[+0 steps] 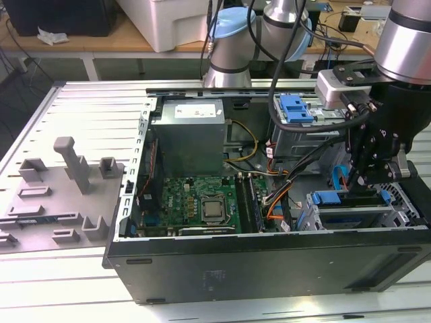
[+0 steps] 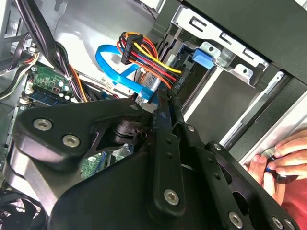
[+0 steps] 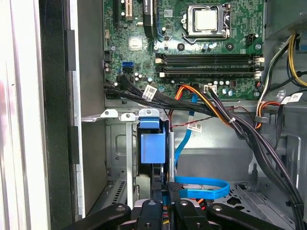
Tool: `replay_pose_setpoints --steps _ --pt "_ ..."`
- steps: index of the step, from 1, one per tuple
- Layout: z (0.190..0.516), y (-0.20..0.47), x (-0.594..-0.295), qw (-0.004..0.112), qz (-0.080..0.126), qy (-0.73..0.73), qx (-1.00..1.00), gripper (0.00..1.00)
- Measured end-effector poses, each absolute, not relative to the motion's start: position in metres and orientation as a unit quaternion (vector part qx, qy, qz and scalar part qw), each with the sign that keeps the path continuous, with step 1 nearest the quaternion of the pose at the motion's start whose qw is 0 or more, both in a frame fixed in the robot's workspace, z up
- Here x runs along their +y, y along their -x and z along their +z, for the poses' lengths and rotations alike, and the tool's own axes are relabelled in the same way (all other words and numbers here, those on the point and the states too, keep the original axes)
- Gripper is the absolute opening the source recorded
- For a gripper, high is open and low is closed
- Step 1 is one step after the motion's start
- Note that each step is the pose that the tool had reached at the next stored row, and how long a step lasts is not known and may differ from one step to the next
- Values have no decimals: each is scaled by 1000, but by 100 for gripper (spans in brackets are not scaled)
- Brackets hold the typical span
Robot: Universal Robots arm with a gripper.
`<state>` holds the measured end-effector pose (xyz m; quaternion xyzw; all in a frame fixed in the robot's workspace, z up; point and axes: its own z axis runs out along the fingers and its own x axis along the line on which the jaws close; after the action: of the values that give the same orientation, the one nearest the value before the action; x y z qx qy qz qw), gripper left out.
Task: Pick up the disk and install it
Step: 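Insert the second disk wire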
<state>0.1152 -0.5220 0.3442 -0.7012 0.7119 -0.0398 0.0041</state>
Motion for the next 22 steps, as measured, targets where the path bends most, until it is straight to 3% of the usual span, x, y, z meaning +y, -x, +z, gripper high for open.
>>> replay_pose_setpoints --steps 22 --pt "343 -116 -522 2 -41 701 712 16"
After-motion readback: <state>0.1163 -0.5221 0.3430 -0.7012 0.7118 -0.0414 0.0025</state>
